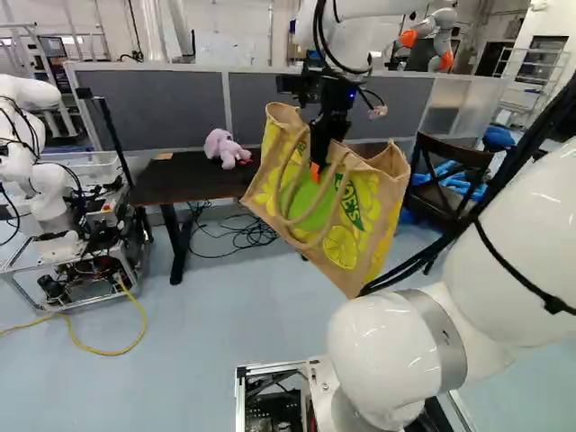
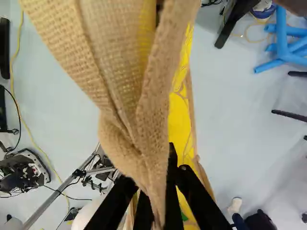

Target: Pick up the bag on the ground and place it on the table

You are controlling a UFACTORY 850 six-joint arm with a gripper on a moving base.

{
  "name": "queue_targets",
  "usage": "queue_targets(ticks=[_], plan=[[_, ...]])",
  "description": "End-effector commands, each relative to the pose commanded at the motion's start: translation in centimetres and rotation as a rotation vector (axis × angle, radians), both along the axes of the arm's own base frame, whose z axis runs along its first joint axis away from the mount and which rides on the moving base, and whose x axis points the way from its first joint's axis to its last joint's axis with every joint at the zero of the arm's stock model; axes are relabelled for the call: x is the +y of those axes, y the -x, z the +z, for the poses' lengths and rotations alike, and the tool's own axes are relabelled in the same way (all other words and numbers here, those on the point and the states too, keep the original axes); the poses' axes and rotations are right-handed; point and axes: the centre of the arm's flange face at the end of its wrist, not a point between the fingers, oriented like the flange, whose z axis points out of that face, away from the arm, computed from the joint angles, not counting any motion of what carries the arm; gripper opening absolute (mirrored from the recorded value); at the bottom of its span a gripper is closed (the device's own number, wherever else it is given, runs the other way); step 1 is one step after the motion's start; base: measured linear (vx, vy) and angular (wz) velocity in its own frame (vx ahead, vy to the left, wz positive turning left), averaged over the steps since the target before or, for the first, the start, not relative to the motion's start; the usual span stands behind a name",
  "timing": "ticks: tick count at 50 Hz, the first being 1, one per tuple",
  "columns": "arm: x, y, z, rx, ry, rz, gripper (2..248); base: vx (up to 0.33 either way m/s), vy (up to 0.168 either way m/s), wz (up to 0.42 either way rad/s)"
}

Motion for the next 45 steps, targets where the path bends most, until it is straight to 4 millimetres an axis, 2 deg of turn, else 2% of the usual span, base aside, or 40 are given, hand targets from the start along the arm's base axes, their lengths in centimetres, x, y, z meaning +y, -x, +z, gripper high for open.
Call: queue_targets(ticks=[24, 45], plan=[[0.0, 0.0, 0.0, 0.0, 0.0, 0.0, 21, 0.152, 0.038, 0.15], [0.0, 0.0, 0.0, 0.0, 0.0, 0.0, 21, 0.156, 0.088, 0.168]])
